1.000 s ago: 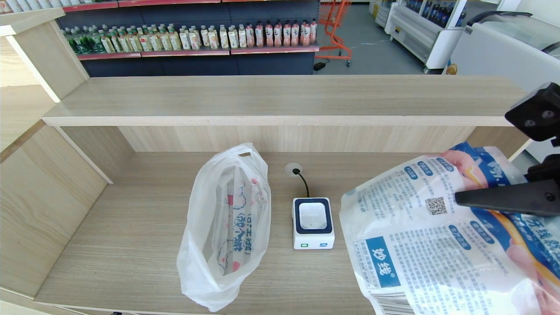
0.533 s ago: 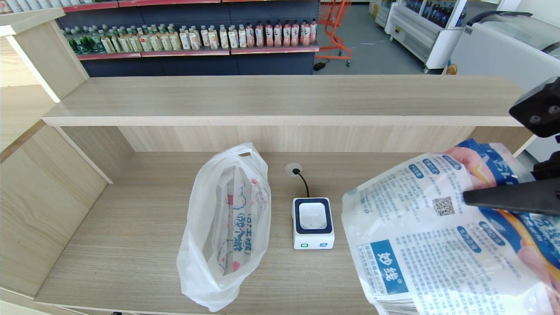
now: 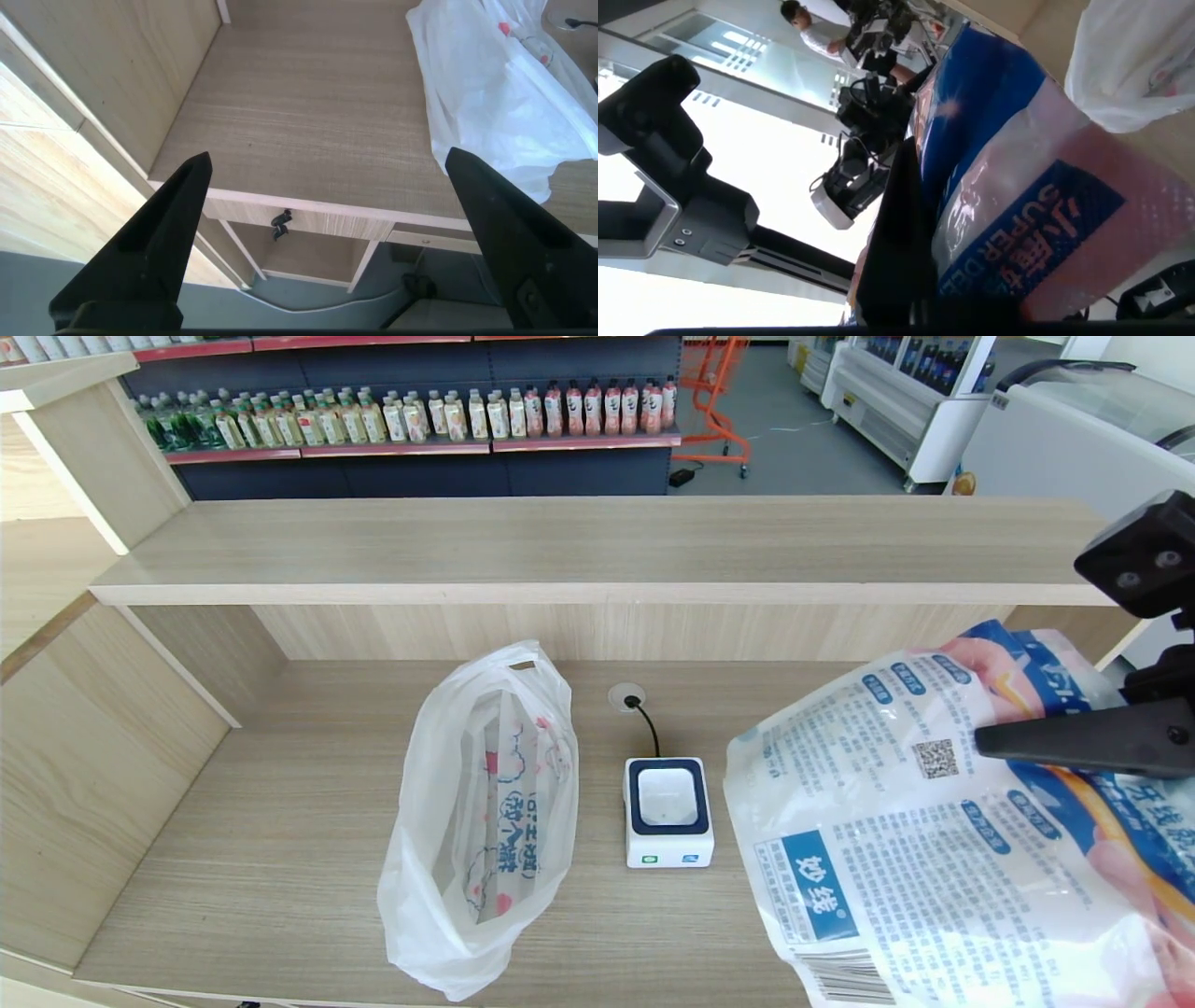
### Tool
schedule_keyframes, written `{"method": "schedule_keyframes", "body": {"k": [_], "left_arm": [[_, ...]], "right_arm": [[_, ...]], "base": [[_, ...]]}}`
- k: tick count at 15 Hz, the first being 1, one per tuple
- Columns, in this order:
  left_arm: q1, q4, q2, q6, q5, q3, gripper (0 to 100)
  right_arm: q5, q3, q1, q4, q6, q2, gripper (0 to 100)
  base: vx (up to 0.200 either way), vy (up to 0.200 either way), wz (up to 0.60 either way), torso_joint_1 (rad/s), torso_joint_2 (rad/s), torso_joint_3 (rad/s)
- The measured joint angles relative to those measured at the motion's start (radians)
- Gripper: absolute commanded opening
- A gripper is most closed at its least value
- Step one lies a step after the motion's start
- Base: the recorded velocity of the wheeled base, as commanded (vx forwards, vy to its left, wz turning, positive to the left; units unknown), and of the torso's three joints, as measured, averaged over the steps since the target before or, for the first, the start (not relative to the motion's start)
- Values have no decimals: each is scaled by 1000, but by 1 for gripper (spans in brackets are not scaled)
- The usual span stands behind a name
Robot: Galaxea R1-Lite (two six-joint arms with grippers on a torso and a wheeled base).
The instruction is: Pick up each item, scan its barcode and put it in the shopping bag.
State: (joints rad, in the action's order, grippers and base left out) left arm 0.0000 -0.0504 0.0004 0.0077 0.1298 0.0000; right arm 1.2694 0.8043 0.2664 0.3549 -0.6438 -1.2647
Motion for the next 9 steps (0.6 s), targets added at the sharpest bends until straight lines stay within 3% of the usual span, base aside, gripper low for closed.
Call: {"method": "schedule_keyframes", "body": {"k": [9], "left_arm": [[0,0,0,0,0,0,100]], "right_arm": [[2,25,-1,12,1,-24,0]], "base": [[0,0,0,0,0,0]]}}
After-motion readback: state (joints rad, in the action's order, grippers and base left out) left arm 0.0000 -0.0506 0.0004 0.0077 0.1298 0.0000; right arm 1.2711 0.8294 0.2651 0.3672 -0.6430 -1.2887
